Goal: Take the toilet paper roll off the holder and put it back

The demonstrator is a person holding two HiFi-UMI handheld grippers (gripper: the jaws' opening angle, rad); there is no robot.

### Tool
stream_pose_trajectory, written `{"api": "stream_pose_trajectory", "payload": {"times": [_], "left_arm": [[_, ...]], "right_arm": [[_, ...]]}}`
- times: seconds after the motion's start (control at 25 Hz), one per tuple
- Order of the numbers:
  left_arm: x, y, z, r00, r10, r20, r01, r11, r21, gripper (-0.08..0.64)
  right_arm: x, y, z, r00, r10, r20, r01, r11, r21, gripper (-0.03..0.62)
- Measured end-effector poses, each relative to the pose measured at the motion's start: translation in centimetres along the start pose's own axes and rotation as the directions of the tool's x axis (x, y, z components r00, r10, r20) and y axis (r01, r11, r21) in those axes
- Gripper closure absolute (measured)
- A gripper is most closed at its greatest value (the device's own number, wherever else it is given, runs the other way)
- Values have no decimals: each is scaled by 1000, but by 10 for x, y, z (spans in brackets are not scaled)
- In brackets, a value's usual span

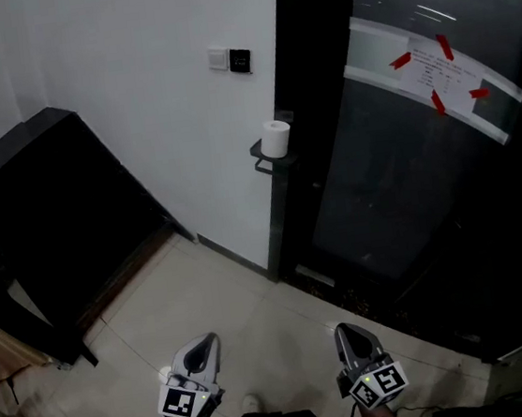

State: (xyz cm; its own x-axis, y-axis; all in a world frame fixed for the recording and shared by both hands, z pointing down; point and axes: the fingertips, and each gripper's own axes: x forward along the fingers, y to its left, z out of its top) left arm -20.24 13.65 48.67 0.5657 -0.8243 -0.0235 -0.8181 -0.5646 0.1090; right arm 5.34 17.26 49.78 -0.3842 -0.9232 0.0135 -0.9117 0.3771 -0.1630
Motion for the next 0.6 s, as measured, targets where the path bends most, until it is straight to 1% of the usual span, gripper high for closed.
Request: {"api": "stream_pose_trajectory", "payload": {"times": [0.16, 0.28, 0.44, 0.6], "left_arm": [[12, 33, 0, 1000, 15, 1, -15, 1000, -15, 558], [20, 53, 3, 1000, 12, 6, -12, 1000, 6, 558], [32, 71, 12, 1000, 19, 9, -19, 1000, -10, 557], [42, 82, -3, 1000, 21, -12, -21, 1000, 9, 557]], "right_arm": [[37, 9, 3, 1000, 20, -4, -20, 1000, -8, 578], [54, 15, 6, 1000, 28, 9, -28, 1000, -11, 578], [67, 11, 5, 1000, 15, 1, -15, 1000, -1, 578], [71, 4, -1, 1000, -6, 0, 6, 1000, 18, 578]]}}
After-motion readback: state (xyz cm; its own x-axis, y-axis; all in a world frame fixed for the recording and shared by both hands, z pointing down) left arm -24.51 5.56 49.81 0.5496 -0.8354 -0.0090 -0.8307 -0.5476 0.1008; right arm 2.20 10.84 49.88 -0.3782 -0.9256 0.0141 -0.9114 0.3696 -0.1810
